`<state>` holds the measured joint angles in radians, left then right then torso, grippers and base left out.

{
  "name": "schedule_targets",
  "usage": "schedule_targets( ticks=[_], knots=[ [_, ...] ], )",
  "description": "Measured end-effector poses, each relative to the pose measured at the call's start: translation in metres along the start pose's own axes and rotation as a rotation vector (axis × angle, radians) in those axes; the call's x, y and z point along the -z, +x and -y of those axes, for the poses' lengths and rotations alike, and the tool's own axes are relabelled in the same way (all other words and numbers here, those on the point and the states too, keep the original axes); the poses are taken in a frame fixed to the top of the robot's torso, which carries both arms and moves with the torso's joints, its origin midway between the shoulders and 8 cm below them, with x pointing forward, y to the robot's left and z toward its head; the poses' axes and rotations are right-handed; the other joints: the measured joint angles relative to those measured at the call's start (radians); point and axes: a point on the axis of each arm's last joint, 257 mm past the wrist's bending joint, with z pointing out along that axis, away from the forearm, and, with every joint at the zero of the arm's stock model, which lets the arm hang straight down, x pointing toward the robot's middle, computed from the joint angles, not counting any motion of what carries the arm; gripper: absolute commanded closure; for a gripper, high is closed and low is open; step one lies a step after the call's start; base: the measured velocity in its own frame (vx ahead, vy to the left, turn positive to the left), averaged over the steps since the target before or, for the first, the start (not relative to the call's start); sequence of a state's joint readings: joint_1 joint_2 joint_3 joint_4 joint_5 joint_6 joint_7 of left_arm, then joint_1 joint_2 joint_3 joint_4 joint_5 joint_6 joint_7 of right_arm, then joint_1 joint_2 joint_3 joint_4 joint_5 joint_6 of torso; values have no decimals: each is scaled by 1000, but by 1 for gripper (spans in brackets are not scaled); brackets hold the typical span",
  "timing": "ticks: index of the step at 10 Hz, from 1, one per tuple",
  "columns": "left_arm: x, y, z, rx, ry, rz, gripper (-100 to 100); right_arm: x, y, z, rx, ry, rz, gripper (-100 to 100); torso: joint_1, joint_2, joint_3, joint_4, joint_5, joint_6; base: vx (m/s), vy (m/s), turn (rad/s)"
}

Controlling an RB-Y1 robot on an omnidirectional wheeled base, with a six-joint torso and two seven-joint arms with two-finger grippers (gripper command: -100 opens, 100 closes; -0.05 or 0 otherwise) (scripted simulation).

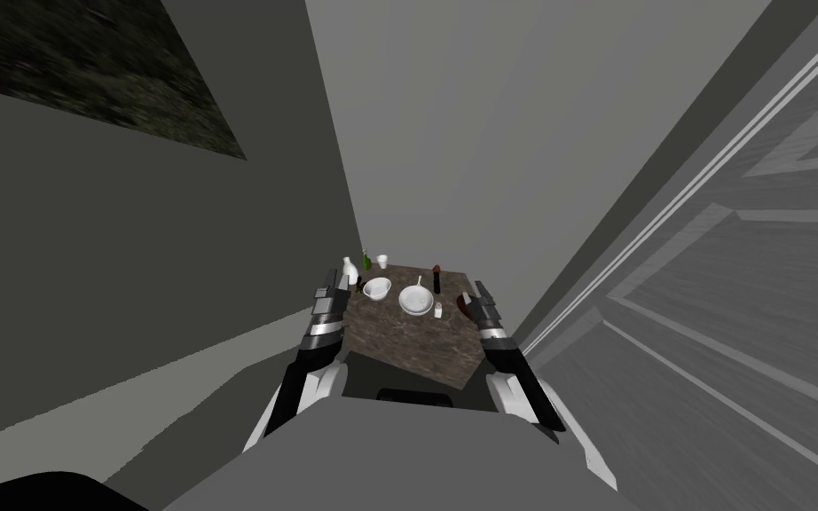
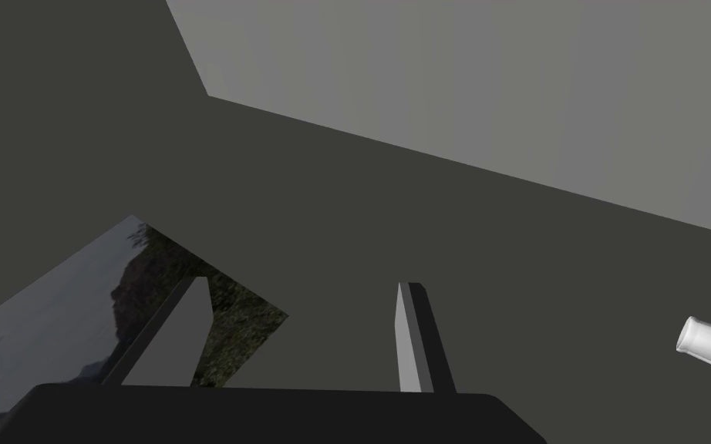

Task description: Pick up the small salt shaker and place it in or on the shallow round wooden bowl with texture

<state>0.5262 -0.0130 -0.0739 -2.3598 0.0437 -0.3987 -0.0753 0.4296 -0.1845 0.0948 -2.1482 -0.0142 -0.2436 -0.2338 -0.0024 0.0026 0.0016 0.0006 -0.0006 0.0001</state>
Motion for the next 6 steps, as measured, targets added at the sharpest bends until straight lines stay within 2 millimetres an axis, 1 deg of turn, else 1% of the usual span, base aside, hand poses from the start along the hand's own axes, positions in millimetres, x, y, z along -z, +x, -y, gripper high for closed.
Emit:
schedule_targets(
  ticks=[2, 5, 6],
  knots=[
    [0, 0, 0, 0, 0, 0, 0, -2, 4, 23, -93, 60, 1, -100, 0, 0, 0, 0, 0, 0, -38, -45, -17],
    [0, 0, 0, 0, 0, 0, 0, -7, 12, 63, -256, 164, 14, -100, 0, -1, -1, 0, 0, 0, -28, -34, -17],
    [0, 0, 0, 0, 0, 0, 0, -5, 15, 78, -317, 202, 21, -100, 0, -1, -1, 0, 0, 0, -23, -33, -12]
  ],
)
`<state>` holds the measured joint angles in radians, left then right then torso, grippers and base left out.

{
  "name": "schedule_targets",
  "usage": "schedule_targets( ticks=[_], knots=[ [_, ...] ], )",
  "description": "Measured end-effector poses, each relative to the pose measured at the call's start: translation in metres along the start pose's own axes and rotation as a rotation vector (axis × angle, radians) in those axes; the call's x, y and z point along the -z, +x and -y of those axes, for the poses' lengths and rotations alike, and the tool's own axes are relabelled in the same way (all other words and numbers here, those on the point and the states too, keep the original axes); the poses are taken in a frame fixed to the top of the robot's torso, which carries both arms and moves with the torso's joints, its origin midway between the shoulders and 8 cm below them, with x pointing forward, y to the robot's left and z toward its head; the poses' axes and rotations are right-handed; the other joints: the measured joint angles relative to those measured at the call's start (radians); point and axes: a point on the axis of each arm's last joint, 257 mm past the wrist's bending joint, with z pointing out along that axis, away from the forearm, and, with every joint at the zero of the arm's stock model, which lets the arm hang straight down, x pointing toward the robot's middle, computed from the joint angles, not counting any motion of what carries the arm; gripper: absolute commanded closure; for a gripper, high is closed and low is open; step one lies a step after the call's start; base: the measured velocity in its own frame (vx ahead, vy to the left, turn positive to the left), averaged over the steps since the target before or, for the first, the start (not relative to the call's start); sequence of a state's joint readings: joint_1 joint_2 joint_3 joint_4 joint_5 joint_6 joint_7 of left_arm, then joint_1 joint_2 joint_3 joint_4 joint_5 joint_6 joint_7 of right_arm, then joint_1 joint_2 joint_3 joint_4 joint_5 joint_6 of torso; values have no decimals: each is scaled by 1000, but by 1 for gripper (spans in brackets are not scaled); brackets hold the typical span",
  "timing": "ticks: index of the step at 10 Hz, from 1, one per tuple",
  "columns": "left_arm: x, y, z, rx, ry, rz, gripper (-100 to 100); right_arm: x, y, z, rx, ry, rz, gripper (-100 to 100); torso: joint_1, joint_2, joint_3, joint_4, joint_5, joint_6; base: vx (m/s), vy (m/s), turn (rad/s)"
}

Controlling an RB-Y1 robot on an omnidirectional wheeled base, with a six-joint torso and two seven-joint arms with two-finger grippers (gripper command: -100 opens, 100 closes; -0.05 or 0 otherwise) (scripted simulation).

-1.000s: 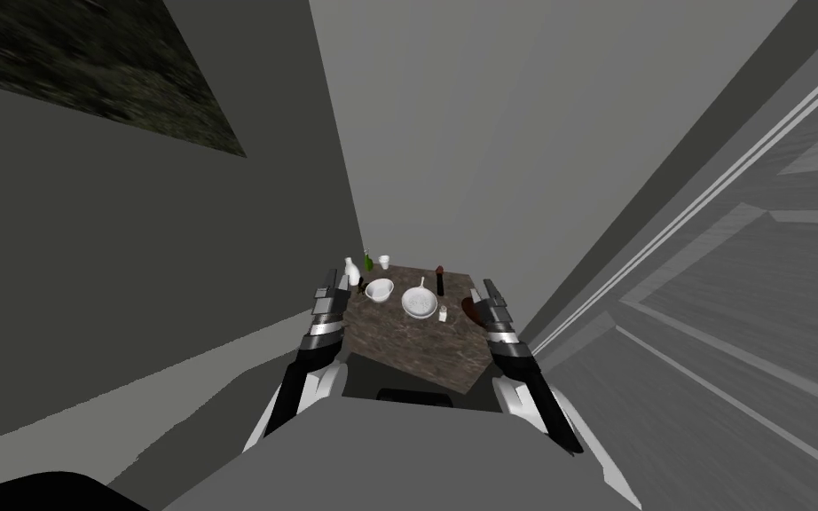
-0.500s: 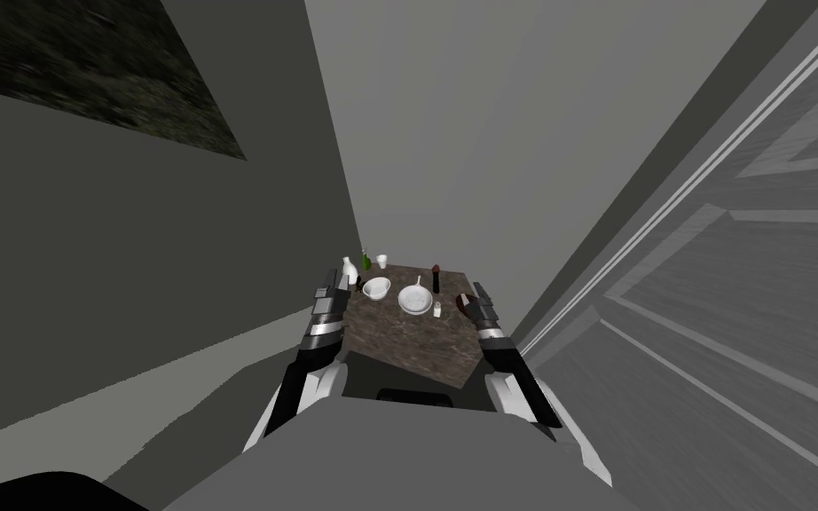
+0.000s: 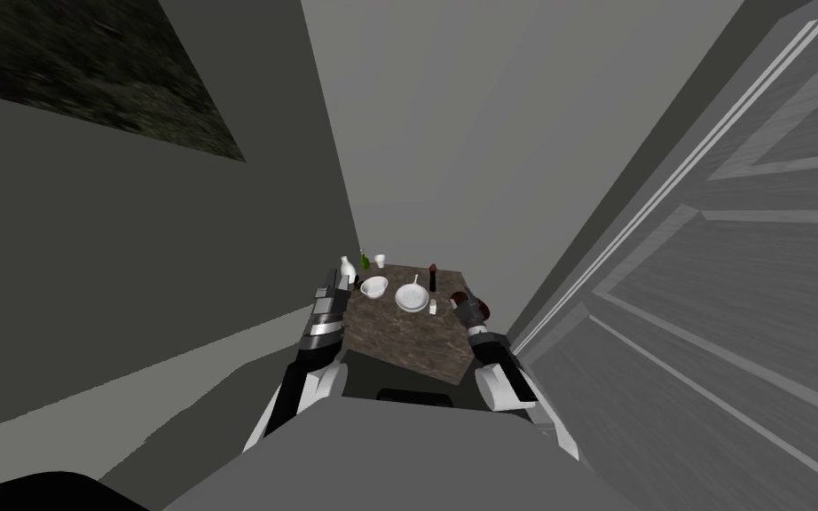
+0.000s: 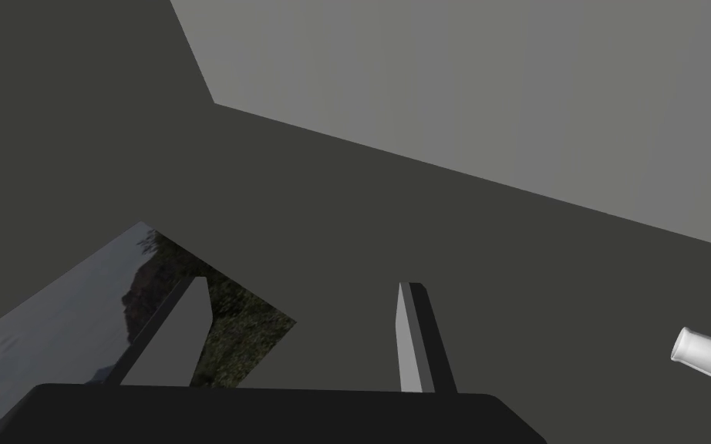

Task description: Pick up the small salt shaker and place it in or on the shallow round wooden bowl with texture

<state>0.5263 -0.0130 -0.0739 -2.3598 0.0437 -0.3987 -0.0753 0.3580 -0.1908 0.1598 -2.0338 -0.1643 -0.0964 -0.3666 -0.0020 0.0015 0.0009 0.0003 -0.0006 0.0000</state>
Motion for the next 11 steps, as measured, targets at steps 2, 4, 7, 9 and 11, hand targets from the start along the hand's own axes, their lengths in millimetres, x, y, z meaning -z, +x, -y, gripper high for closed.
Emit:
schedule_targets(
  ticks=[2, 4, 7, 9, 11],
  knots=[
    [0, 0, 0, 0, 0, 0, 0, 0, -2, 25, -125, 72, 17, -100, 0, 0, 0, 0, 0, 0, -12, -28, -6],
    [0, 0, 0, 0, 0, 0, 0, -2, -3, 42, -212, 114, 30, -100, 1, -1, -1, 0, 0, 0, 0, -19, -5],
    [0, 0, 0, 0, 0, 0, 0, 1, -3, 71, -359, 190, 57, -100, 1, -2, -1, 0, 0, 0, 5, -14, -2],
    [0, 0, 0, 0, 0, 0, 0, 6, -1, 99, -491, 256, 87, -100, 1, -3, -2, -1, 0, 0, 17, -20, 1],
    [0, 0, 0, 0, 0, 0, 0, 9, 2, 112, -585, 296, 107, -100, 2, -3, -1, 0, 0, 0, 17, -12, 1]
  ],
)
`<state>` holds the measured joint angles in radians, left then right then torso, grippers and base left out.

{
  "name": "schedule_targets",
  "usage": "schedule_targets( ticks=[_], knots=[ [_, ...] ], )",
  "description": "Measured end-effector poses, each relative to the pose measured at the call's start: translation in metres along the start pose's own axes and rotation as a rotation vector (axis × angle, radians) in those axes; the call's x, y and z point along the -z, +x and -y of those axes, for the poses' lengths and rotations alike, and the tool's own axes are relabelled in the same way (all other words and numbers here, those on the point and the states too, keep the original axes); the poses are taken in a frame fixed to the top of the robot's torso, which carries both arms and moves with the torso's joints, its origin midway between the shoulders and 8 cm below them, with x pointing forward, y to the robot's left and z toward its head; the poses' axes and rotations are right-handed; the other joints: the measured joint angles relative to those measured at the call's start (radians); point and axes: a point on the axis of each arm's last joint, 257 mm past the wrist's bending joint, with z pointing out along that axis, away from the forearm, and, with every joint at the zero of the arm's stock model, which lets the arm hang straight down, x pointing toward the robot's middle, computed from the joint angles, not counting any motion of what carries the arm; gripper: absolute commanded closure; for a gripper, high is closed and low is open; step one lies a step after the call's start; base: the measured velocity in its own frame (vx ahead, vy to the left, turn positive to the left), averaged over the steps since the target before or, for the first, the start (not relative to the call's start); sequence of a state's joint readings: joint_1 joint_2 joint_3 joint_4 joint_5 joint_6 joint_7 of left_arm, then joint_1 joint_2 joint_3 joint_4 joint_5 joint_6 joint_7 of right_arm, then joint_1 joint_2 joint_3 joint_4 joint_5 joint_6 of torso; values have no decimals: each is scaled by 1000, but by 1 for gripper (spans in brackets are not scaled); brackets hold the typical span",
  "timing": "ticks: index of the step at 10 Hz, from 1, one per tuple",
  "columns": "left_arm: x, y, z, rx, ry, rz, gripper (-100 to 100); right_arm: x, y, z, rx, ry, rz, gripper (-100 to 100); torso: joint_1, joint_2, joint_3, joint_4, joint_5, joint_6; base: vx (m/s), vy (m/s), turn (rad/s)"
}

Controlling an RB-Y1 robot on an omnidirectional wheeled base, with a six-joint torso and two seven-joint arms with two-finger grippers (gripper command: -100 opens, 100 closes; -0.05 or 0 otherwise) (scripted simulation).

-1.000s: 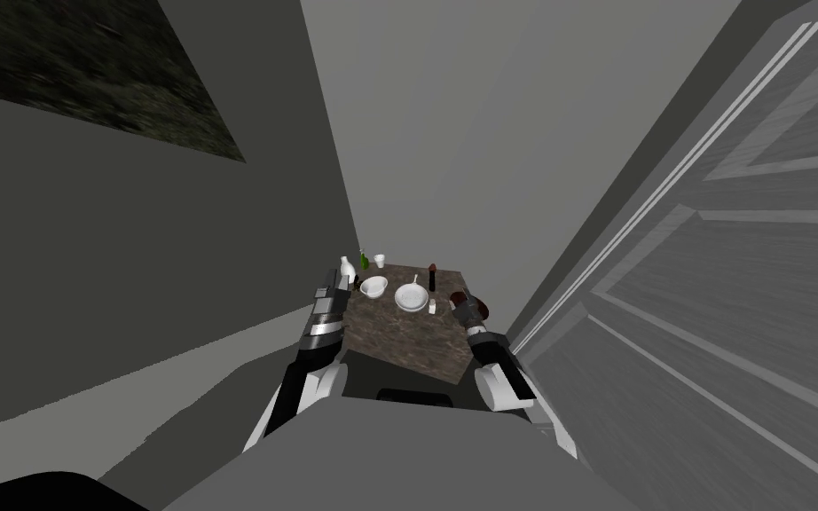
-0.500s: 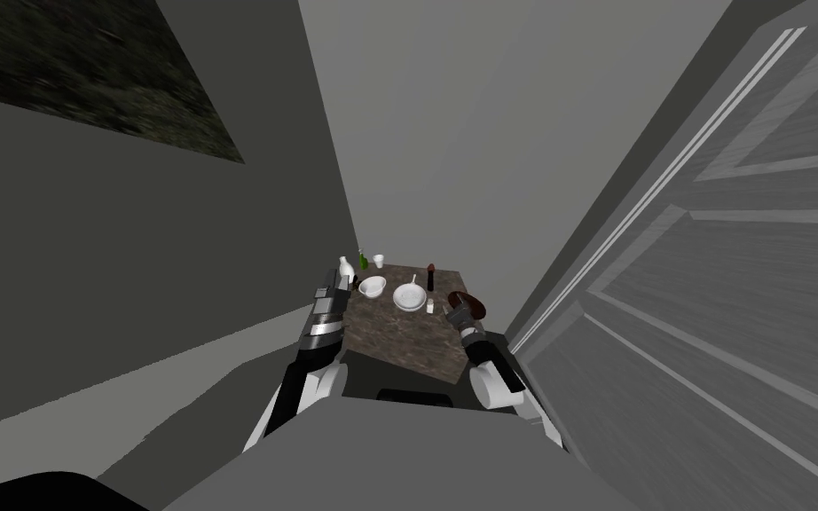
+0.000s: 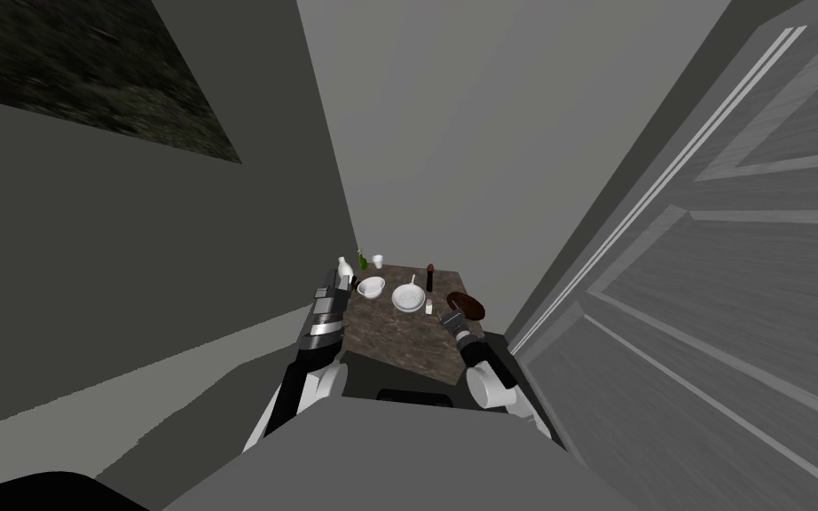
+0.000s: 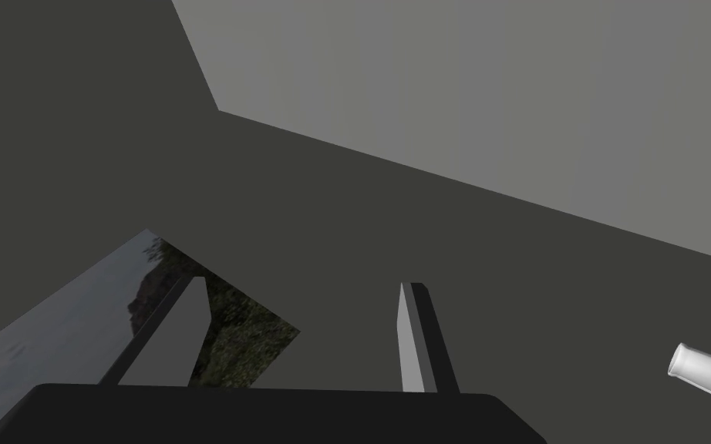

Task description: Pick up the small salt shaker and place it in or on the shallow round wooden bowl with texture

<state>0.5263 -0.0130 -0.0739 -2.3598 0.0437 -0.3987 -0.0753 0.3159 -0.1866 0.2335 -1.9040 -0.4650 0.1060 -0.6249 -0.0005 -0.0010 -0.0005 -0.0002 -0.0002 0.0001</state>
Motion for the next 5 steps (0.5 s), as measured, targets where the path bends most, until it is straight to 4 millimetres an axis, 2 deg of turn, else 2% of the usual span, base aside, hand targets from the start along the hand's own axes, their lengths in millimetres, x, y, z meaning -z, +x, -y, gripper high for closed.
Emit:
schedule_targets(
  ticks=[5],
  knots=[
    [0, 0, 0, 0, 0, 0, 0, -3, -14, 41, -257, 102, 56, -100, 0, -1, 0, 0, 0, 0, 23, -10, 4]
  ],
)
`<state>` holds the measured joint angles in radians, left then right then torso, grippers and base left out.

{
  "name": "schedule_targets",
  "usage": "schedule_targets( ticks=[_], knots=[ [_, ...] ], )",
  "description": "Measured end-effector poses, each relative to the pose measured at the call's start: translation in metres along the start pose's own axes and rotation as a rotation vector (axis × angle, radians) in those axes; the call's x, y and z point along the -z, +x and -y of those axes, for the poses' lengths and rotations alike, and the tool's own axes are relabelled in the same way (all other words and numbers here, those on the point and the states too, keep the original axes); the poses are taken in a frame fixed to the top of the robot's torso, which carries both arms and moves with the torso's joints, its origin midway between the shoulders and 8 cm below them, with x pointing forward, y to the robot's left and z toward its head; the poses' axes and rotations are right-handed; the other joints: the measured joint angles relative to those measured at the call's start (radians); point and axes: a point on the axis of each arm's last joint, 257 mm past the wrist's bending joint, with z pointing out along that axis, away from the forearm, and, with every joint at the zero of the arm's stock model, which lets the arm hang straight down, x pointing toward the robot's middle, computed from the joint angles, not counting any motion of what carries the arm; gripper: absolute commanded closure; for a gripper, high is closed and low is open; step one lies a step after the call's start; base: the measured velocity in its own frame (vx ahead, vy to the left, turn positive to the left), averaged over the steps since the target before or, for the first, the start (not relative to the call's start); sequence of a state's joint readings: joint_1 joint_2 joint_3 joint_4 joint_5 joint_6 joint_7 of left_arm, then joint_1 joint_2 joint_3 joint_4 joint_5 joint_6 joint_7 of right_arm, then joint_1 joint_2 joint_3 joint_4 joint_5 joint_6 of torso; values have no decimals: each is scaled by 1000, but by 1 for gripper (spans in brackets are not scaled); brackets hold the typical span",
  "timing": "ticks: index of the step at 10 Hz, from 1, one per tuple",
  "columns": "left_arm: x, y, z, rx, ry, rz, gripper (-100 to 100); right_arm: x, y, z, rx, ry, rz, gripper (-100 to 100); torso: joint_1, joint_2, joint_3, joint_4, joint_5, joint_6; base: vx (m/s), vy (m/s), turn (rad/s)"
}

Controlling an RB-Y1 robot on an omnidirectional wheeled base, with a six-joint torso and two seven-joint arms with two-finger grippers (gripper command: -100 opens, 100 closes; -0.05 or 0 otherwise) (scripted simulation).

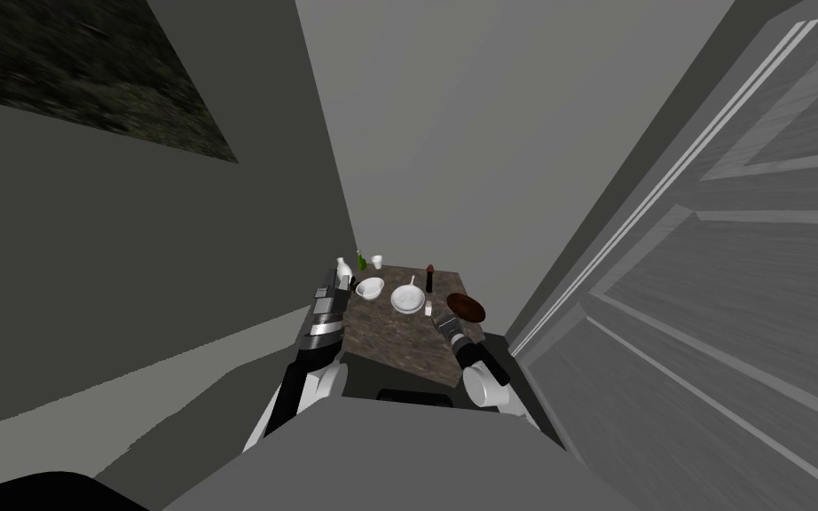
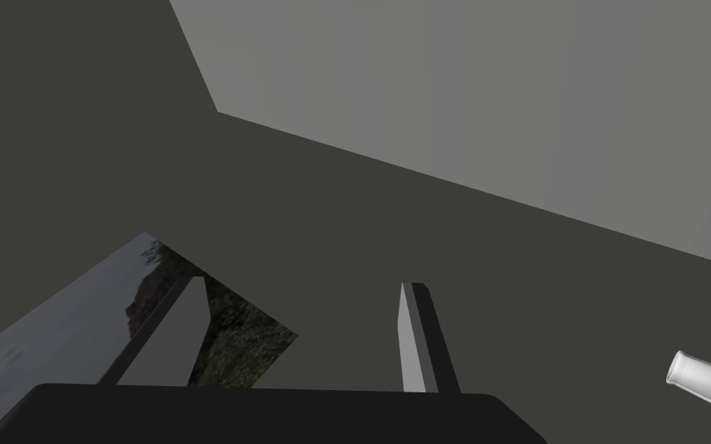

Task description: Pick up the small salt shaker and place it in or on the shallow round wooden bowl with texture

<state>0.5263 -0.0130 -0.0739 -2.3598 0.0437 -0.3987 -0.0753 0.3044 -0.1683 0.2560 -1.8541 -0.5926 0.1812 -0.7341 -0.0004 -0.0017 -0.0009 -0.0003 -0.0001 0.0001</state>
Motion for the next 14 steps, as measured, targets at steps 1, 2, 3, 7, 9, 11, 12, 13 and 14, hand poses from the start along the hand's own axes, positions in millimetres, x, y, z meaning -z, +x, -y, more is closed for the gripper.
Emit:
schedule_targets(
  ticks=[1, 2, 3, 7, 9, 11, 12, 13, 14],
  knots=[
    [0, 0, 0, 0, 0, 0, 0, 0, -4, 7, -51, 16, 9, -100, 0, 0, 0, 0, 0, 0, 35, -11, 4],
    [0, 0, 0, 0, 0, 0, 0, -2, -8, 14, -114, 37, 21, -100, 0, -1, 0, 0, 0, 0, 42, -15, 6],
    [0, 0, 0, 0, 0, 0, 0, -3, -9, 25, -185, 57, 32, -100, 0, -1, -1, 0, 0, 0, 43, -13, 4],
    [0, 0, 0, 0, 0, 0, 0, -5, -12, 58, -448, 121, 64, -100, -2, -1, -1, 0, 0, 0, 47, -35, -3],
    [0, 0, 0, 0, 0, 0, 0, -10, -6, 71, -557, 136, 65, -100, -1, -2, -1, 0, 0, 0, 58, -29, -7],
    [0, 0, 0, 0, 0, 0, 0, -14, 2, 80, -640, 144, 59, -100, -1, -2, -1, 0, 0, 0, 42, -21, -4],
    [0, 0, 0, 0, 0, 0, 0, -14, 3, 81, -644, 144, 59, 0, 0, -1, 0, 0, 0, 0, 0, 0, 0],
    [0, 0, 0, 0, 0, 0, 0, -14, 3, 81, -644, 144, 59, -100, 0, 1, 0, 0, 0, 0, 23, 54, 152],
    [0, 0, 0, 0, 0, 0, 0, -18, -2, 74, -645, 135, 59, -100, 3, 0, 0, 0, 1, 0, 47, 75, 131]
  ],
)
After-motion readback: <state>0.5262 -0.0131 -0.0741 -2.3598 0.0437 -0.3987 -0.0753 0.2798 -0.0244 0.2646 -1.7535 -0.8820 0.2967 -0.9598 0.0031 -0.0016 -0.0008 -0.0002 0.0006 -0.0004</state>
